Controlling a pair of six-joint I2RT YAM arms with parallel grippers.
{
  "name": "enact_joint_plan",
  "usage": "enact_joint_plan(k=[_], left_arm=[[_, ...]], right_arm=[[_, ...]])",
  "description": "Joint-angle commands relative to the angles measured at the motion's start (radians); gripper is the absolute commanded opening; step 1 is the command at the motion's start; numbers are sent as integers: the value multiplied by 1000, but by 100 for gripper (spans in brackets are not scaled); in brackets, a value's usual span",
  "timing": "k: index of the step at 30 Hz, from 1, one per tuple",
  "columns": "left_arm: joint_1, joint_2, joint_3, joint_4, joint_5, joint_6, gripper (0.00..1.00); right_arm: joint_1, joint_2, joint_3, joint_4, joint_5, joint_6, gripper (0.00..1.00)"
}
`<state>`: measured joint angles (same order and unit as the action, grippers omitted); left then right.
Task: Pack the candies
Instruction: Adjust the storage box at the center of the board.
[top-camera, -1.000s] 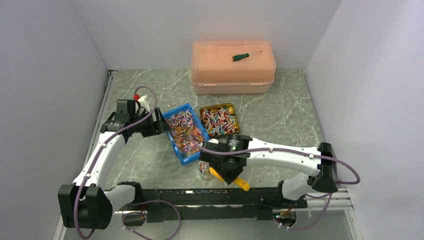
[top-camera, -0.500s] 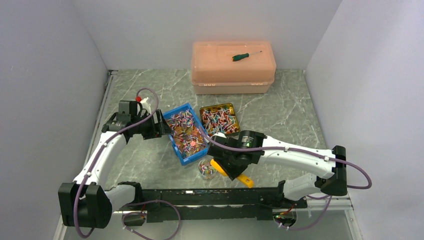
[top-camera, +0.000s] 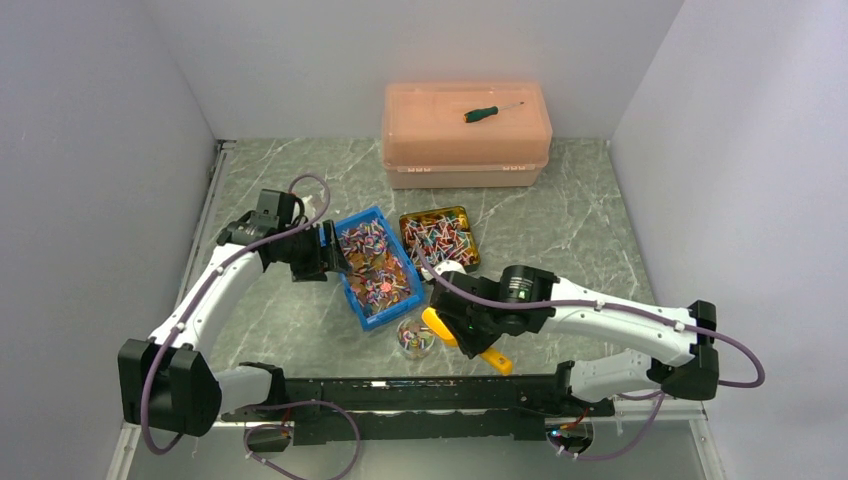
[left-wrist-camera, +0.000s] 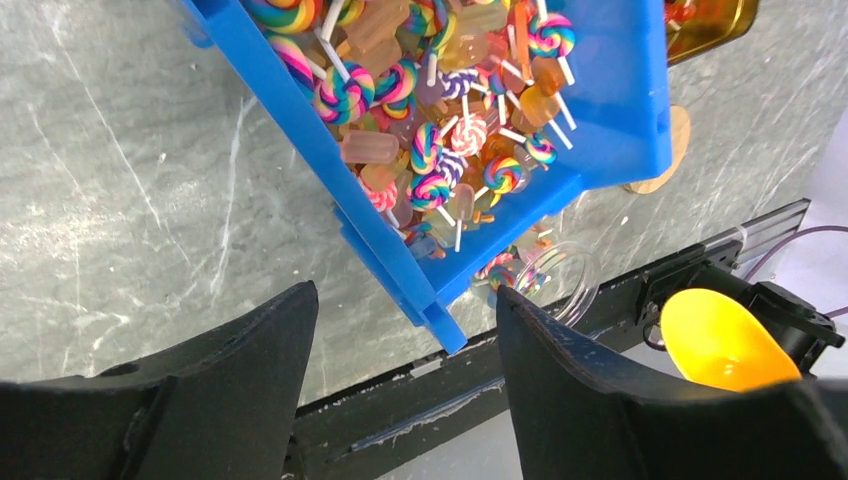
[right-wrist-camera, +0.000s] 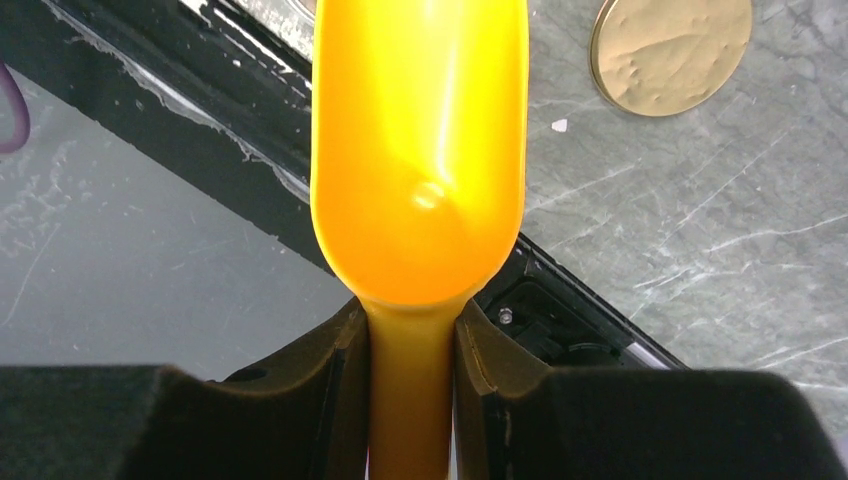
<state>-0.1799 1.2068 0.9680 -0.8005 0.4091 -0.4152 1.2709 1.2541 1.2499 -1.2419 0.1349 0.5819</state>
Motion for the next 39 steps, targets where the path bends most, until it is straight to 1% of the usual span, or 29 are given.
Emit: enact_joint_plan(k=[1, 3, 9, 11, 14, 20, 32, 39], left_arm=[[-46, 34, 55, -40, -63, -59, 69], [-64, 49, 67, -43, -76, -81, 66], [-116, 94, 103, -75, -111, -106, 61], [-122, 103, 104, -82, -125, -109, 60], [-124, 117, 108, -91, -131, -110, 56], [-125, 153, 131, -123, -151, -91, 52], [-125, 234, 178, -128, -156, -64, 34], [-122, 259, 209, -119, -165, -60, 20]], right_arm=[[-4, -79, -31, 100, 53, 35, 0], [-4, -105, -53, 128, 64, 44, 0], [-4, -161, -128, 209, 66, 54, 0], [-4, -181, -146, 230, 68, 58, 0], [-4, -204, -168, 248, 66, 58, 0], [-4, -237, -185, 246, 79, 59, 0], [-4, -291, -212, 241, 111, 82, 0], [-4, -311, -213, 226, 131, 97, 0]])
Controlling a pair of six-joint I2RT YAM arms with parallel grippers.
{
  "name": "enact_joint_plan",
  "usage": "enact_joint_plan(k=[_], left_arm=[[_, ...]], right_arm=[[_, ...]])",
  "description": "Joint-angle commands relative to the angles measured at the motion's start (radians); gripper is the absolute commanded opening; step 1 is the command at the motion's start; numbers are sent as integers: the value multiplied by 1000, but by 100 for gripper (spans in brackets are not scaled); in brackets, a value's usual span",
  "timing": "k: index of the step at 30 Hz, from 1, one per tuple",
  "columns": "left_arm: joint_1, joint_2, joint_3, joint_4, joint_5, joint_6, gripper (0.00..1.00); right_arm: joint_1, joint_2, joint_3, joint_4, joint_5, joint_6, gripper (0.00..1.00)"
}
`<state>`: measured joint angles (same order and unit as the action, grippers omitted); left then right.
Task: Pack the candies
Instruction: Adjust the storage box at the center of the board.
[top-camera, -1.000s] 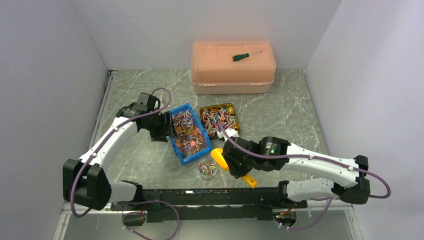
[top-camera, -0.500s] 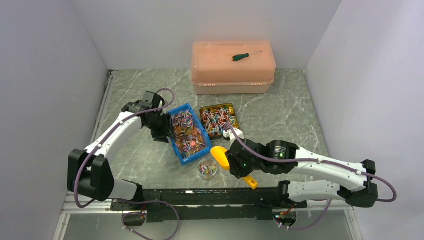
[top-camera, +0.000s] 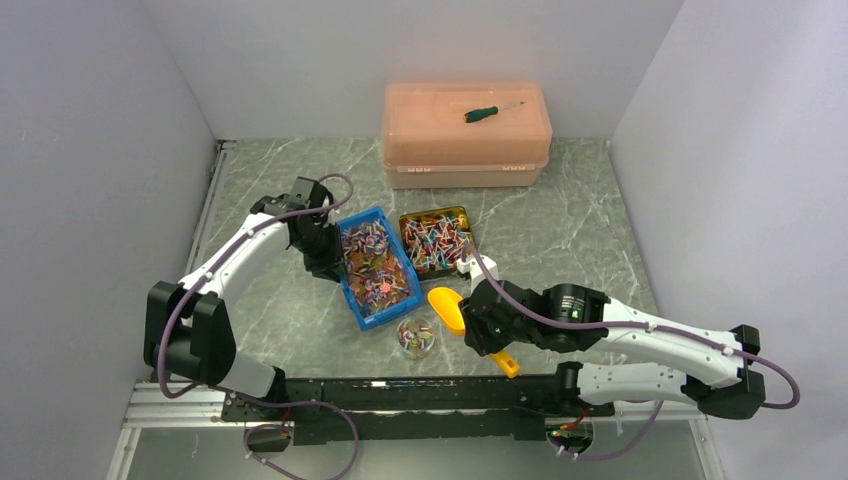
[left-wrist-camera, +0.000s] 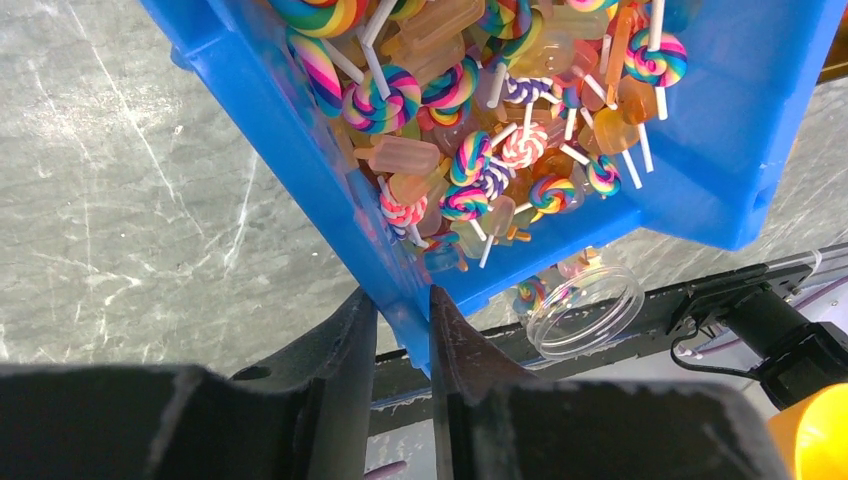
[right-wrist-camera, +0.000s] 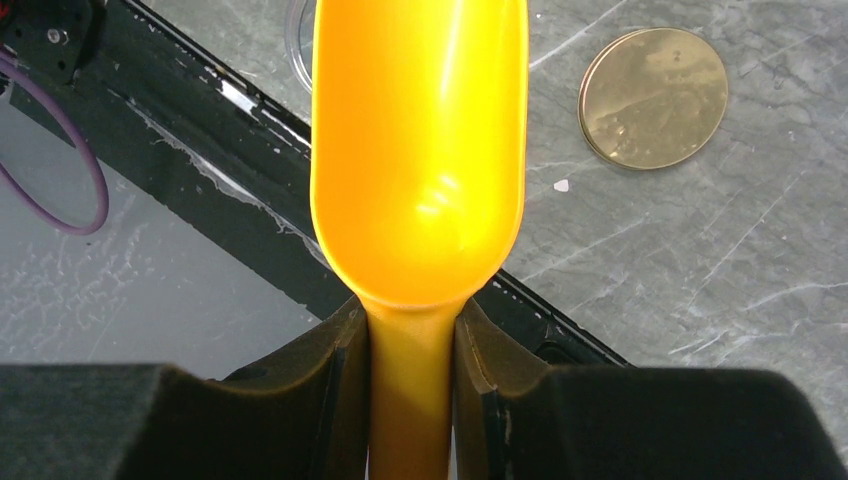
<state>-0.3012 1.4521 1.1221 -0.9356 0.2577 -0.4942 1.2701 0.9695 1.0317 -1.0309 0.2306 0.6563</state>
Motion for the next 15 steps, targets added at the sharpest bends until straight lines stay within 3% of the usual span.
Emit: enact_joint_plan(k=[1, 10, 15], left_arm=[[1, 16, 60, 17, -18, 17, 19], [66, 32, 71, 70, 14, -3, 0], [123, 39, 95, 78, 12, 7, 0]], right_arm=[[-3, -28, 5, 11, 38, 25, 0], [-3, -56, -2, -14, 78, 59, 0], [-3, -54, -2, -26, 90, 64, 0]])
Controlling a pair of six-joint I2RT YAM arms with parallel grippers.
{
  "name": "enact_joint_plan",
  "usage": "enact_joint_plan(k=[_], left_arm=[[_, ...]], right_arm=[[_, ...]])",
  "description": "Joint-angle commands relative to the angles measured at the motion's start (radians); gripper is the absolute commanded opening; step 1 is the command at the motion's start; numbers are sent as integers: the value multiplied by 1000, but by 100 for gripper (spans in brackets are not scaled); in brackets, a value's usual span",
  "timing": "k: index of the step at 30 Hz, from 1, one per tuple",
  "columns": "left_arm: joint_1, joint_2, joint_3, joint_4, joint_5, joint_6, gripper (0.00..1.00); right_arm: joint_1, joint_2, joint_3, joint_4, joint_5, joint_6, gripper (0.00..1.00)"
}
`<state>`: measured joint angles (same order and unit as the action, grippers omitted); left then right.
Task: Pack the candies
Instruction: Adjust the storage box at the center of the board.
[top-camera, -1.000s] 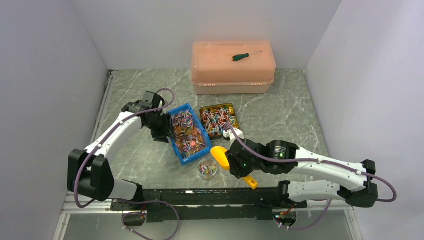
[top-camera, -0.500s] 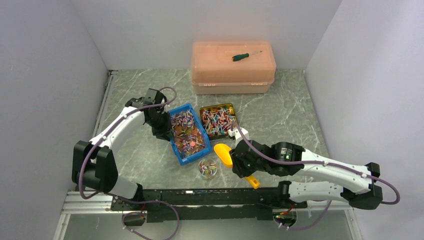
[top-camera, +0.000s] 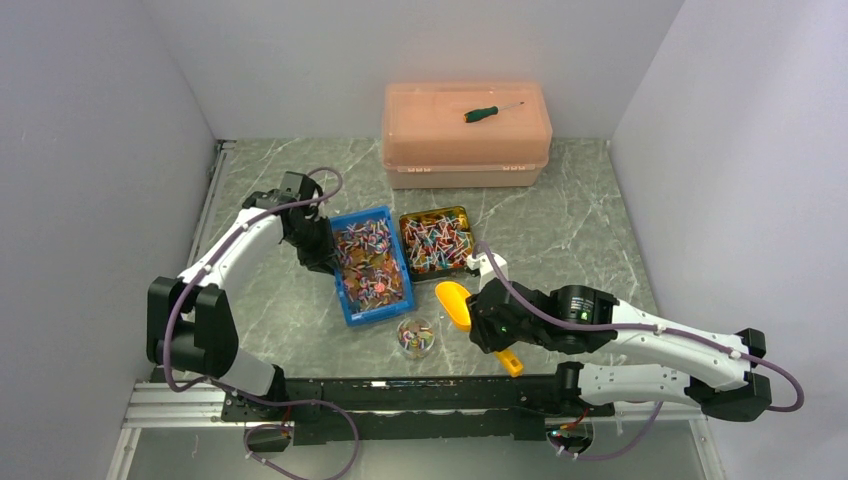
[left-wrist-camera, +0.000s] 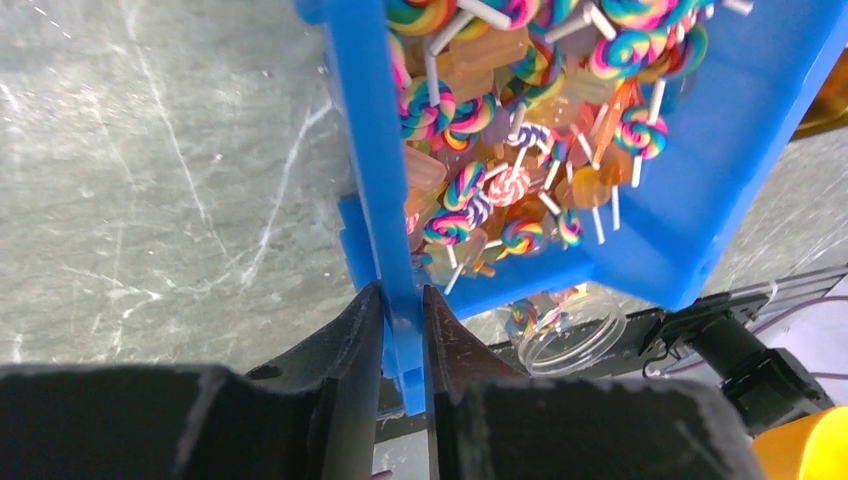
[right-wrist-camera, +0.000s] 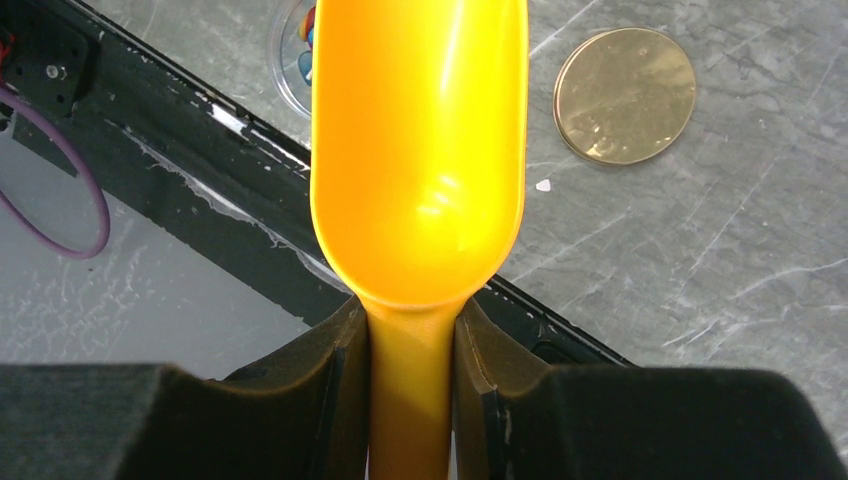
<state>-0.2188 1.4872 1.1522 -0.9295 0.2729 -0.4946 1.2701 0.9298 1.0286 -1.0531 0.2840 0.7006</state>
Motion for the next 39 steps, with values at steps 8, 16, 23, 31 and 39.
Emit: enact_joint_plan(k=[8, 16, 23, 31, 39], left_arm=[[97, 19, 101, 67, -24, 34, 0], [165, 36, 103, 89, -13, 45, 0], [248, 39, 102, 101, 3, 53, 0], [307, 70, 162, 61, 28, 108, 0], [306, 54, 217, -4, 30, 142, 30]], right_arm=[[-3, -15, -5, -4, 52, 26, 0], [-11, 1, 3, -24, 93, 42, 0], [-37, 15, 11, -13, 89, 22, 0], [-79, 24, 5, 12, 68, -13, 0], [-116, 22, -10, 34, 43, -35, 0]])
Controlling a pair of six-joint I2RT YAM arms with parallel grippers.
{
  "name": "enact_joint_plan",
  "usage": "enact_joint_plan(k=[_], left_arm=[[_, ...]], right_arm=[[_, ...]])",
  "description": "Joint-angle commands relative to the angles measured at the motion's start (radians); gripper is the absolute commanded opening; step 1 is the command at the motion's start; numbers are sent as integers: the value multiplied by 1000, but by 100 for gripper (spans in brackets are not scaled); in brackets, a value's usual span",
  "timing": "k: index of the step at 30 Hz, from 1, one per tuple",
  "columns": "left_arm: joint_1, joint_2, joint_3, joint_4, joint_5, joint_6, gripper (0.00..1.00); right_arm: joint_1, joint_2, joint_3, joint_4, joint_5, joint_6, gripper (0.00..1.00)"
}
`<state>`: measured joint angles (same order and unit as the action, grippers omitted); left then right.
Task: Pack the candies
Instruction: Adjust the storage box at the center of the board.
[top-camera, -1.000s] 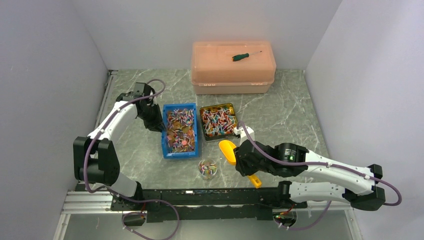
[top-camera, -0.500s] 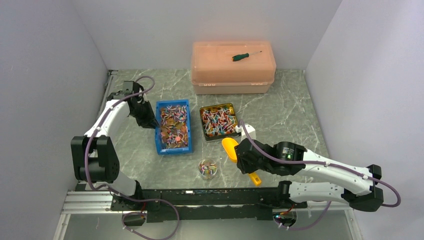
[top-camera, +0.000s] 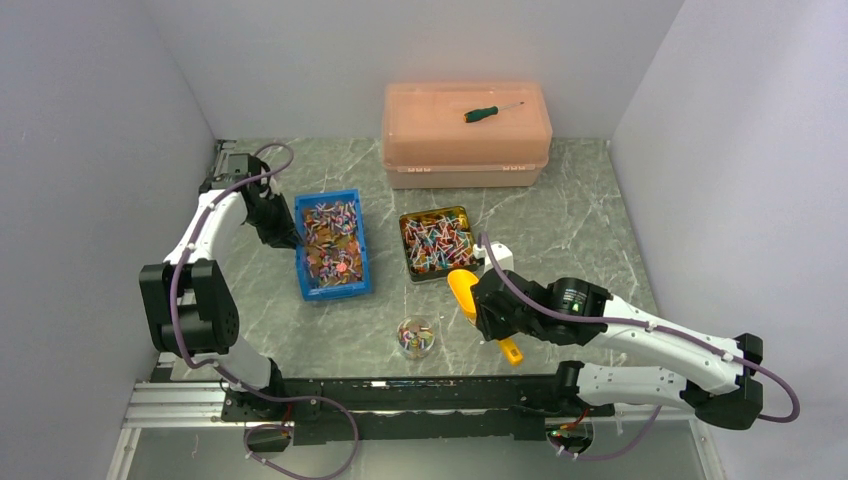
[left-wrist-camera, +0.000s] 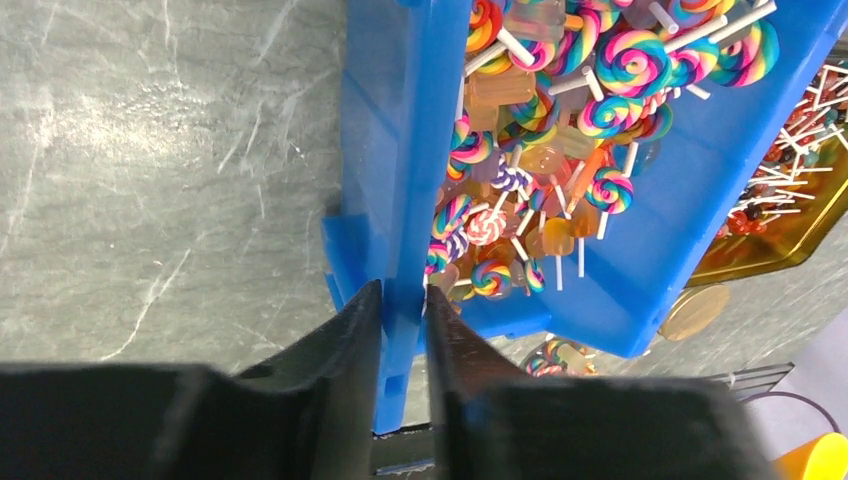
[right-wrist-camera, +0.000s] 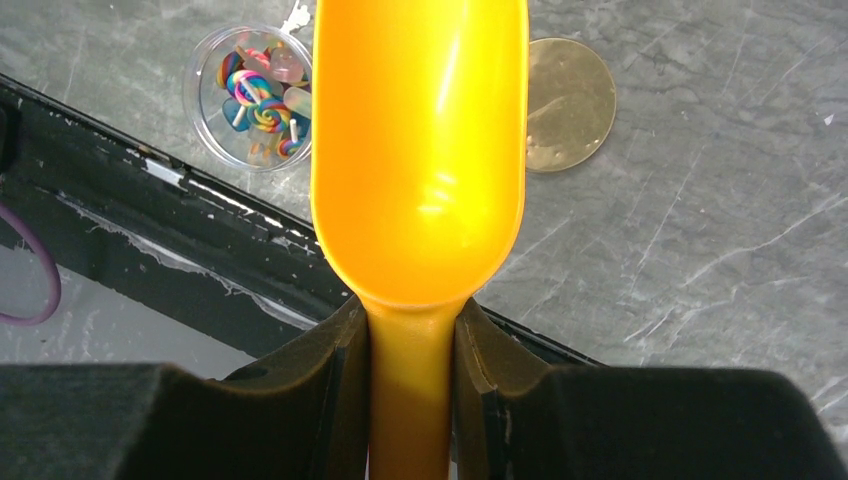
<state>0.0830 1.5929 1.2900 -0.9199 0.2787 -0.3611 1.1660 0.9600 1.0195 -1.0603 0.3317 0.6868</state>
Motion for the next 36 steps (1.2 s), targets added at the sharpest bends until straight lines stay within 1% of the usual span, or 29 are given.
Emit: enact_joint_plan(k=[1, 4, 7, 9, 11, 17, 23, 29, 36], left_arm=[[4, -63, 79, -18, 21, 7, 34], [-3, -103, 73, -23, 25, 3, 47], [-38, -145, 80, -51, -32, -7, 55], [-64, -169, 84, -68, -57, -18, 58], [-90, -195, 79, -69, -60, -33, 59], [-215, -248, 89, -71, -82, -96, 64], [-328, -281, 87, -21, -66, -187, 65], [-471, -251, 106, 9, -112, -270, 64], [-611, -142, 159, 15, -164, -358, 60]], right_arm=[[-12, -10, -1, 40, -6, -23, 0], [-15, -11, 2, 42, -9, -27, 0], [-17, -11, 1, 44, -12, -33, 0], [-18, -10, 0, 49, -16, -37, 0], [-19, -9, 3, 49, -17, -41, 0], [-20, -20, 17, 40, -4, -44, 0], [-20, -52, 18, 26, 6, -33, 0], [-20, -83, 23, 21, 13, -23, 0], [-20, -105, 39, 1, 12, -15, 0]])
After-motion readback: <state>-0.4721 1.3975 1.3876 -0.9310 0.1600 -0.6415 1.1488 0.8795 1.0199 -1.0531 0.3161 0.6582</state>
